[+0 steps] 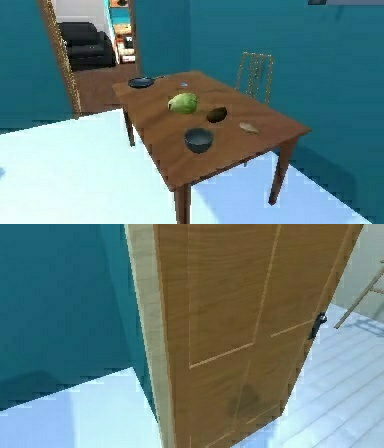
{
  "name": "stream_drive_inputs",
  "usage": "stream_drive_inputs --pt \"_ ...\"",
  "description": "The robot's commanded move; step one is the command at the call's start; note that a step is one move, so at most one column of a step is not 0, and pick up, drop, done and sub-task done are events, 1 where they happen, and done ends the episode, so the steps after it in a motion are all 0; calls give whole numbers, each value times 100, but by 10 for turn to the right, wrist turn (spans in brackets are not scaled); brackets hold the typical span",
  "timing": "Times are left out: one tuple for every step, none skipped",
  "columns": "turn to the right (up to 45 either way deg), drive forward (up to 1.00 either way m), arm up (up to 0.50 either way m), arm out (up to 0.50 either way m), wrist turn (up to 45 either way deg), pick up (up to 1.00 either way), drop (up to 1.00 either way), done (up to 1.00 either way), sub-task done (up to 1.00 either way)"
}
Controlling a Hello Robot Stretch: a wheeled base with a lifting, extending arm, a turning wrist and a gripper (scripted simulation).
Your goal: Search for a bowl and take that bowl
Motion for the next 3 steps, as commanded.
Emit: stream_drive_inputs --pt "0 40 0 0 0 0 0 0 0" --pt "-450 0 0 0 0 0 0 0 0" --pt "-330 0 0 0 0 0 0 0 0"
